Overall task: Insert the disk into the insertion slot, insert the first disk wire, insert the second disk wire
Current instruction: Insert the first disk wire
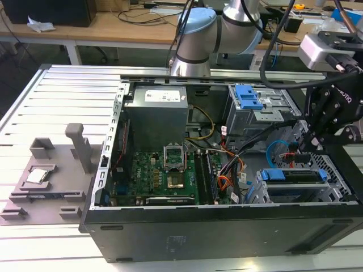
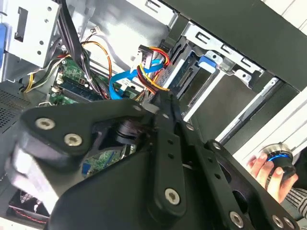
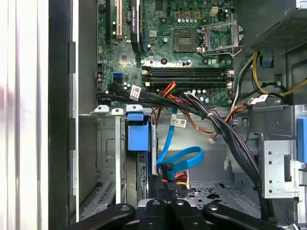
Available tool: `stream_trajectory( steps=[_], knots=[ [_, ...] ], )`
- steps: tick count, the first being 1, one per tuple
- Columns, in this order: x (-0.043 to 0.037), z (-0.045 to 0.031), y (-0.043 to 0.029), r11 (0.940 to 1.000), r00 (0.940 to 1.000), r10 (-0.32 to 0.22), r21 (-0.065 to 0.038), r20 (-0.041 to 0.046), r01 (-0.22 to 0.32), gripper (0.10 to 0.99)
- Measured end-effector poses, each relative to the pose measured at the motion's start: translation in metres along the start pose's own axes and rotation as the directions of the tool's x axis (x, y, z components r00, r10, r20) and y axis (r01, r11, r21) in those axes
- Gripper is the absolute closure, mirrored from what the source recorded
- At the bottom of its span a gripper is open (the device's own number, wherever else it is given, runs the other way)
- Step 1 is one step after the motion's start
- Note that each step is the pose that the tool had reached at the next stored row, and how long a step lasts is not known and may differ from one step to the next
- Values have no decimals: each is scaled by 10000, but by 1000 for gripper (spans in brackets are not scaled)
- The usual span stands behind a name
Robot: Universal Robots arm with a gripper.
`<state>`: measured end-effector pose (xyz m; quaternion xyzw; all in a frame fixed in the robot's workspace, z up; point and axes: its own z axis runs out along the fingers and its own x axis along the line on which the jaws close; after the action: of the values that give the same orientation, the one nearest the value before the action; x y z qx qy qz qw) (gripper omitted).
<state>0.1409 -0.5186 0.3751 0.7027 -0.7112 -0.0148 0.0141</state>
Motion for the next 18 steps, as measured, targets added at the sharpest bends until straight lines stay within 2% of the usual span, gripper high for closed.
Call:
stream_trajectory(
  steps=[2,3,4,7,11,12,14,17,18],
  knots=[
    [0,0,0,10000,10000,0,0,-1,0,851],
    [0,0,0,10000,10000,0,0,-1,0,851],
    [0,2,0,10000,10000,1,0,-1,-1,784],
    [0,72,-21,10000,10000,70,-7,1,-70,784],
    [1,121,-30,9999,9999,129,-7,-32,-129,784],
    [5,153,-31,9999,9999,142,-5,-85,-142,784],
    [11,169,-32,9999,9997,150,-3,-171,-150,784],
    [11,170,-32,9999,9997,150,-3,-172,-150,784],
    [11,170,-32,9999,9997,150,-4,-171,-150,867]
  ],
)
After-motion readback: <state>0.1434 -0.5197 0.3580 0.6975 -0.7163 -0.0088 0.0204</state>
